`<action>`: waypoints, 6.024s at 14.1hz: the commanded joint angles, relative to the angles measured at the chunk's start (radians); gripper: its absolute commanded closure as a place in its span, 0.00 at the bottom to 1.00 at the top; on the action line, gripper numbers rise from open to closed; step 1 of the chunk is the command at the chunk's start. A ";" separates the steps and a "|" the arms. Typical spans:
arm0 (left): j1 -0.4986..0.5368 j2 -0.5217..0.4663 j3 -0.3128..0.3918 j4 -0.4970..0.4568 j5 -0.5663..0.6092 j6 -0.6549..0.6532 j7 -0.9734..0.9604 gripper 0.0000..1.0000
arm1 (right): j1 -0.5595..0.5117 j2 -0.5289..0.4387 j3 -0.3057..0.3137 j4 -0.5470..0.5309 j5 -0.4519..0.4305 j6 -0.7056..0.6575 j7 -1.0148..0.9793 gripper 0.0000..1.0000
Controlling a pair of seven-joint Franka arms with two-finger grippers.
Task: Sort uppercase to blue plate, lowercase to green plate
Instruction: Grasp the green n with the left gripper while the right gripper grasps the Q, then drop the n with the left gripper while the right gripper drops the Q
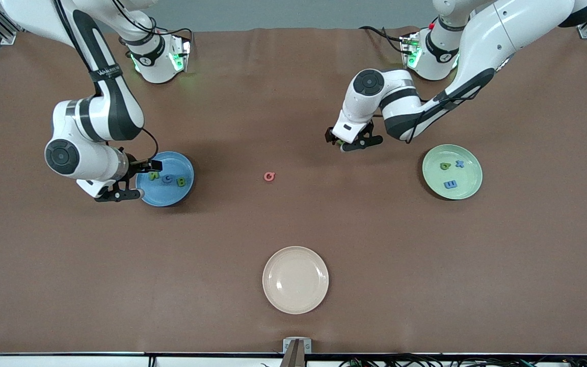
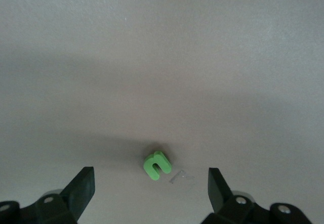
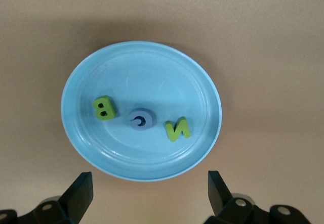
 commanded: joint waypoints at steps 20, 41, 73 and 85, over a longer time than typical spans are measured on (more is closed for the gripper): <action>-0.190 -0.001 0.184 0.011 0.062 0.119 -0.056 0.62 | 0.597 0.211 0.007 0.100 0.121 0.410 0.871 0.03; -0.048 -0.062 0.123 0.064 0.053 -0.031 0.036 0.94 | 0.609 0.409 -0.014 0.223 0.087 0.529 0.917 0.36; 0.647 -0.019 0.018 0.036 0.112 -0.172 0.805 0.94 | 0.454 0.153 -0.273 0.092 0.025 0.026 0.286 0.99; 0.639 0.007 0.064 0.039 0.158 -0.148 0.806 0.81 | 0.448 0.127 -0.293 -0.049 0.014 0.095 0.288 0.96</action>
